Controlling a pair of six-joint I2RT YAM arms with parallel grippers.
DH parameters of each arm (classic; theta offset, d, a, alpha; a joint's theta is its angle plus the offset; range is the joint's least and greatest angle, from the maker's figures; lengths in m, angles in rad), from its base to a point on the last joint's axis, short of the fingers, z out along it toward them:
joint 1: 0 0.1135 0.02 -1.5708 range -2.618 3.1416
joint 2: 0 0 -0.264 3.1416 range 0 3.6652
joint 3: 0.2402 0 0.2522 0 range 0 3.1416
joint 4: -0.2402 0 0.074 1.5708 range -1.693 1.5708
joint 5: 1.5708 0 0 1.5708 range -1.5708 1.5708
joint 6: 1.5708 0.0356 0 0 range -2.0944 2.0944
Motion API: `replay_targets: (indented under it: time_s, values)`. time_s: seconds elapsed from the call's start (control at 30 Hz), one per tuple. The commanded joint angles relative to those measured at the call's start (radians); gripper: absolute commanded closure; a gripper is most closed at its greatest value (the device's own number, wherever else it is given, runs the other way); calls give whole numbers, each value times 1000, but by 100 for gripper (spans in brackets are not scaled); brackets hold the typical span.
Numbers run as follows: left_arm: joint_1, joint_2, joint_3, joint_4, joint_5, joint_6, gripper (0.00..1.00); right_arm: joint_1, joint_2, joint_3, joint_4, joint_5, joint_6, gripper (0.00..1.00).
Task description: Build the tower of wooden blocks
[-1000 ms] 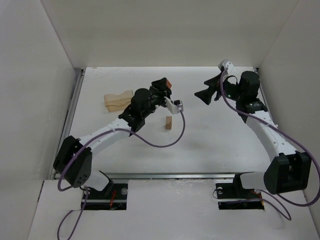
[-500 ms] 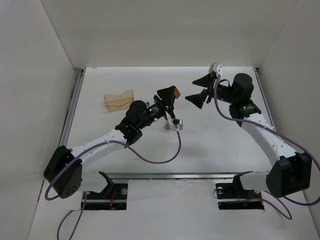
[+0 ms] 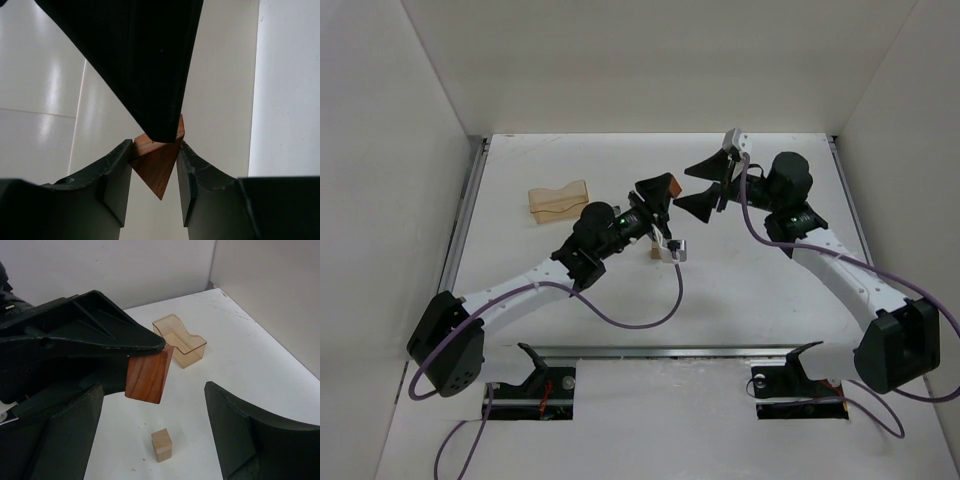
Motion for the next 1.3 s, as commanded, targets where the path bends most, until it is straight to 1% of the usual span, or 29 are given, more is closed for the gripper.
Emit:
replay_targets:
  time_s: [0.0, 0.2, 0.33, 0.43, 0.5, 0.63, 0.67, 0.77, 0.8, 0.87, 0.9, 0.93, 0.97, 1.0, 1.07, 1.1, 1.17, 1.2, 1.23, 1.27]
  values:
    - [-9, -23, 6, 40, 9, 8, 100, 8, -11, -8, 143, 35, 89, 13]
    - [-18, -32, -3, 51, -2, -1, 100, 48, 20, 1, 156, 114, 120, 16]
    - [-18, -32, -3, 51, -2, -10, 100, 57, 42, 12, 165, 115, 120, 16]
    - [-18, -32, -12, 69, -2, -10, 100, 67, 51, 12, 165, 142, 120, 16]
    - [-18, -32, -12, 80, -2, -10, 100, 76, 61, 32, 174, 153, 129, 19]
    - [-18, -32, -12, 89, -2, -20, 100, 76, 83, 43, 174, 162, 129, 34]
    - [-18, -32, -12, 89, -12, -20, 100, 76, 83, 43, 174, 162, 138, 43]
    - [-18, -32, -21, 89, -13, -20, 100, 85, 83, 52, 174, 171, 138, 52]
    - [-18, -41, -21, 89, -13, -20, 100, 85, 92, 52, 183, 171, 138, 59]
    - [-18, -41, -21, 89, -13, -20, 100, 85, 92, 61, 183, 162, 138, 65]
    - [-18, -41, -21, 80, -13, -20, 100, 85, 101, 61, 183, 162, 138, 71]
    - [-18, -41, -21, 80, -23, -20, 100, 85, 101, 61, 183, 162, 138, 80]
    - [-18, -41, -21, 80, -32, -20, 100, 85, 101, 61, 183, 171, 138, 92]
    - [-18, -41, -21, 80, -33, -29, 98, 85, 101, 61, 173, 182, 138, 99]
    - [-18, -41, -21, 80, -54, -29, 90, 85, 101, 61, 173, 182, 138, 100]
    - [-18, -41, -21, 80, -54, -39, 79, 85, 92, 52, 173, 182, 138, 100]
    - [-18, -41, -31, 71, -72, -39, 64, 85, 80, 43, 173, 182, 111, 100]
    - [-18, -41, -31, 71, -72, -39, 58, 85, 80, 33, 173, 182, 102, 100]
    - [-18, -41, -31, 71, -86, -39, 48, 85, 71, 33, 173, 182, 91, 100]
    - [-18, -41, -31, 71, -103, -50, 44, 85, 71, 23, 173, 182, 72, 100]
